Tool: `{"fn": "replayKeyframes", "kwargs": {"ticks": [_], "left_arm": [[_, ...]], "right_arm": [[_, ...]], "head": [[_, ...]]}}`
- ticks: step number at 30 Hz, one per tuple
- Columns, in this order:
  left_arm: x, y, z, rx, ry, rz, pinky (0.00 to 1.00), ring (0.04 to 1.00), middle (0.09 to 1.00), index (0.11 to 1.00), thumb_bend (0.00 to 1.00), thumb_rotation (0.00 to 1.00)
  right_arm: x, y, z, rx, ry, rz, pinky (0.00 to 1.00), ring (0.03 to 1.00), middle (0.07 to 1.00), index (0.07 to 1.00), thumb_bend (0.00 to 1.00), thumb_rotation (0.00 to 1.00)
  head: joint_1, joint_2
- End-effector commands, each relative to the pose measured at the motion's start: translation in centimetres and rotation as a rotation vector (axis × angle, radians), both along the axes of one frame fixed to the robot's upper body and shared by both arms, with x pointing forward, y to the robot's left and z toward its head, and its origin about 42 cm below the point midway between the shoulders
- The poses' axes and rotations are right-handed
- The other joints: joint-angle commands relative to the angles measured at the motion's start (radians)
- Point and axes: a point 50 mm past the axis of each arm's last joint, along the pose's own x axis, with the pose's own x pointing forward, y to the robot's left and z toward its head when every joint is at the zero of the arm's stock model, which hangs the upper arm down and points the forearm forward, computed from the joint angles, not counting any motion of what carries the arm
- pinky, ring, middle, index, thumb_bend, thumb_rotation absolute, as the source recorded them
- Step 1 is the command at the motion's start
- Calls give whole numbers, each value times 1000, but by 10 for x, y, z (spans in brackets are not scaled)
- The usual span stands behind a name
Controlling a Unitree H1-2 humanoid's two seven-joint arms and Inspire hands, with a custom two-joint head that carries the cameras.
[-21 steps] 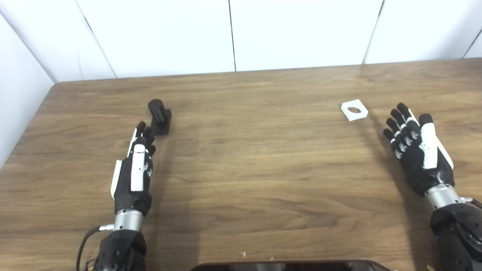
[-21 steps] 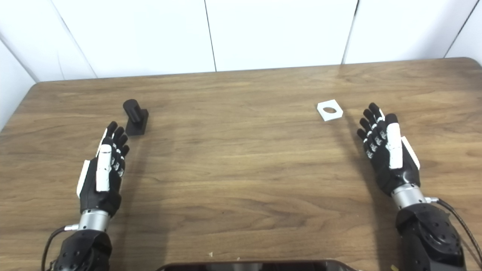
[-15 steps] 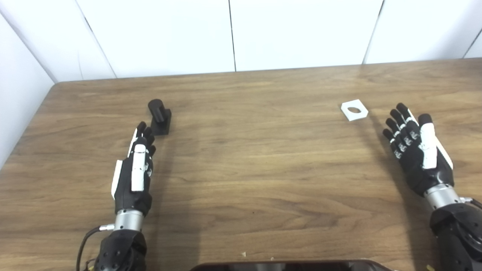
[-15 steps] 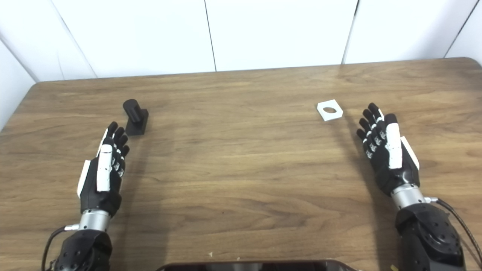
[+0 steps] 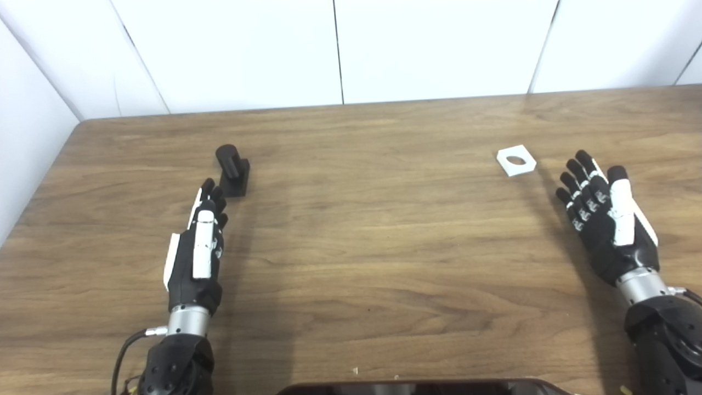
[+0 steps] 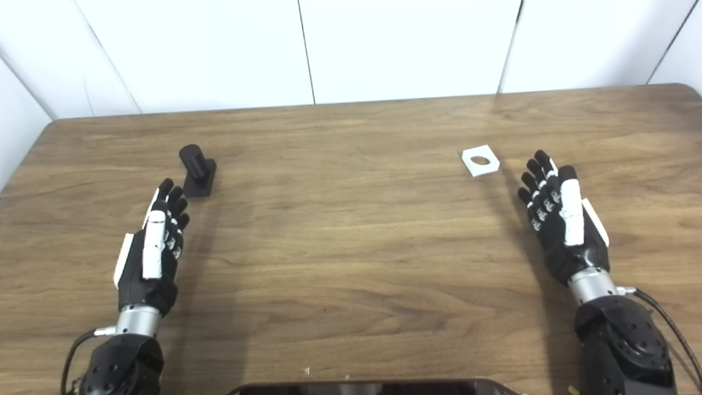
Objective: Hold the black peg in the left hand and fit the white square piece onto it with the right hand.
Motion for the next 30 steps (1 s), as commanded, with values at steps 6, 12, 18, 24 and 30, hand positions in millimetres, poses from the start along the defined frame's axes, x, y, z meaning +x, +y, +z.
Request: {"fn": "replayKeyframes", "kwargs": {"ticks": [6, 12, 18, 24, 30], "left_arm": [[7, -4, 25, 91, -46, 20, 1000, 1000, 1000, 1000, 418, 941], [12, -4, 36, 151, -58, 35, 1000, 1000, 1000, 1000, 433, 884], [17, -1, 45, 203, -57, 29, 1000, 1000, 1000, 1000, 452, 907], [26, 4, 51, 245, -48, 24, 1000, 1000, 1000, 1000, 426, 931], [40, 11, 56, 371, -14, 79, 1000, 1000, 1000, 993, 401, 987]], "right_arm": [[11, 2, 16, -14, -85, 24, 1000, 1000, 1000, 1000, 569, 1000], [12, 3, 13, -3, -83, 27, 1000, 1000, 1000, 1000, 560, 1000], [11, 4, 12, 5, -78, 26, 1000, 1000, 1000, 1000, 559, 1000], [11, 5, 12, 6, -71, 31, 1000, 1000, 1000, 1000, 557, 1000], [10, 6, 11, 9, -70, 29, 1000, 1000, 1000, 1000, 553, 1000]], "head": [[6, -3], [8, -5], [11, -5], [13, -5], [15, -7]]}}
